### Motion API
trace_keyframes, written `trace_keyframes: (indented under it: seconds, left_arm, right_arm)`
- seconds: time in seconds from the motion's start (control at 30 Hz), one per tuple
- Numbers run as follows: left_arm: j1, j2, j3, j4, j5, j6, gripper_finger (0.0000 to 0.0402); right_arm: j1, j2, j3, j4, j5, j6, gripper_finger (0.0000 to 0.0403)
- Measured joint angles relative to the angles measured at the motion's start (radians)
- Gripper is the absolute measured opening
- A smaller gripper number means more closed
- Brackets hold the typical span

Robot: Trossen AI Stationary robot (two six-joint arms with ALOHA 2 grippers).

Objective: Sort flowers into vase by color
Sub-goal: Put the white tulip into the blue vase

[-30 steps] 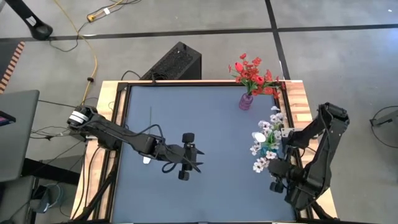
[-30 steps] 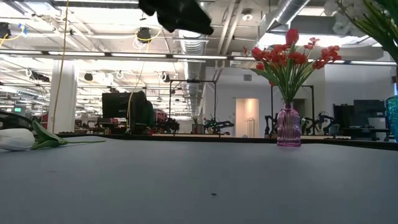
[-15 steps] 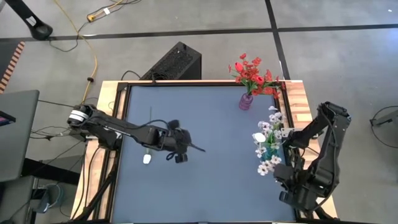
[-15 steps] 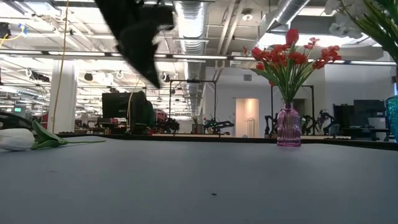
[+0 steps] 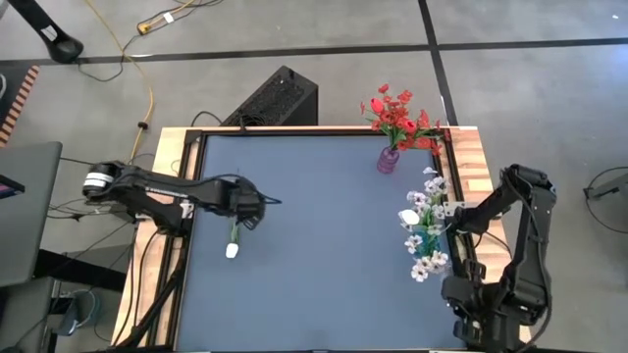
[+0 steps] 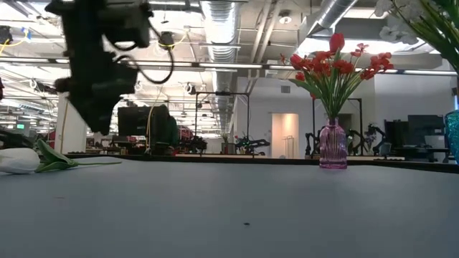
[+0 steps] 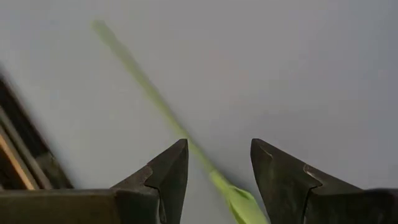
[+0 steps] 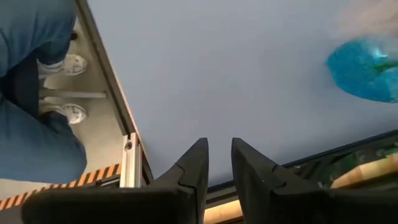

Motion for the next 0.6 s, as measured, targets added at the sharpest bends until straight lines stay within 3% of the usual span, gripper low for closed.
trace_keyframes:
  seconds: [0.23,0.37,0.5,0.6]
  left_arm:
    - [0.088,-0.149,-0.210,0.143,0.041,-0.114,0.0164]
    - [0.118,-0.150,-0.286,0.166,0.073,-0.168,0.0164]
    - [0.117,-0.137,-0.366,0.414,0.170,-0.135,0.0164]
    - [0.117,-0.119,-0.383,0.438,0.162,-0.141,0.0164]
  right_arm:
    - [0.045,0.030,0.000,0.005,0.025,-0.001,0.0098]
    - [0.047,0.044,0.000,0.013,0.025,-0.001,0.0098]
    - [0.046,0.058,0.000,0.025,0.026,-0.001,0.0098]
    - [0.046,0.063,0.000,0.027,0.026,-0.008,0.0098]
